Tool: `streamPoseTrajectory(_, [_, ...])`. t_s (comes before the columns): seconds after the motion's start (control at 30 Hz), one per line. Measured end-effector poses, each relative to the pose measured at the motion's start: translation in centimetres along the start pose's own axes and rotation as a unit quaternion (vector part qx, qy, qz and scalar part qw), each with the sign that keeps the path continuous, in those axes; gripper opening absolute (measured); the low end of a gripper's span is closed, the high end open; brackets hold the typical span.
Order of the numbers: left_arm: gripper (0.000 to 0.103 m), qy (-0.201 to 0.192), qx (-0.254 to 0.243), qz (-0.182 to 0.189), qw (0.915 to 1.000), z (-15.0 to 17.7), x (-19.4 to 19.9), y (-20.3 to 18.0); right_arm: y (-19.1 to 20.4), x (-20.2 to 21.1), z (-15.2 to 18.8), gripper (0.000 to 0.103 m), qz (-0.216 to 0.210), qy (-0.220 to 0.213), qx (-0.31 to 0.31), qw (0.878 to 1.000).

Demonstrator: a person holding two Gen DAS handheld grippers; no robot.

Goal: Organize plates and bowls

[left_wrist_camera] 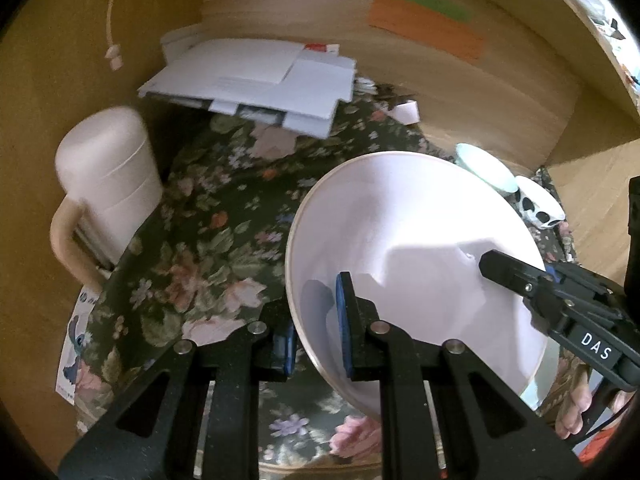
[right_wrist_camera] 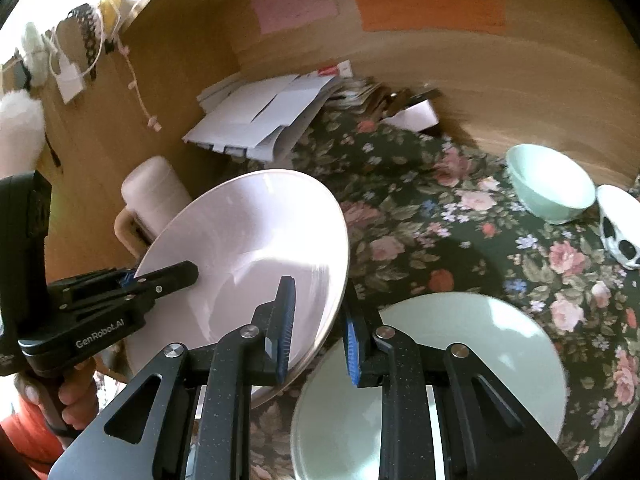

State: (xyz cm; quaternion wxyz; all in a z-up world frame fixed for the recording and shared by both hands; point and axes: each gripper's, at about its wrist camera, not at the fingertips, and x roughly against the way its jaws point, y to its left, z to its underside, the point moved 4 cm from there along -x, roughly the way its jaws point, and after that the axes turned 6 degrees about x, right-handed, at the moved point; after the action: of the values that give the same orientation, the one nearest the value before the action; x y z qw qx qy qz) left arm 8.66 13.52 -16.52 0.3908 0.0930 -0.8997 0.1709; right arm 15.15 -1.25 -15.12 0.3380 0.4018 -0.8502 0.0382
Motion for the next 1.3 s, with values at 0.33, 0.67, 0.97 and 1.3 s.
streamPoseTrajectory(0.33, [0.017,0.029,0.022,-0.014,0.9992,1.7,-1.6,3.4,1.6,-3.9,0.9,0.020,-0.015,0.058,0.004,0.998])
streamPoseTrajectory(0.67, [0.017,0.056,0.033,-0.007,0.9979,2.7,-3.4,4.9,1.8,-6.1,1.7,0.022,-0.009,0.096,0.011,0.995])
streamPoseTrajectory(0.97, [0.028,0.033,0.024,-0.023,0.9989,2.0,-2.7,5.2,1.6,-4.9,1.1,0.038,0.005,0.071,0.024,0.997])
streamPoseTrajectory(1.3, [0.051,-0.032,0.000,-0.034,0.9989,-0.7,0.9,2.8,0.4,-0.9,-0.3,0.054,0.023,0.006,0.027,0.999])
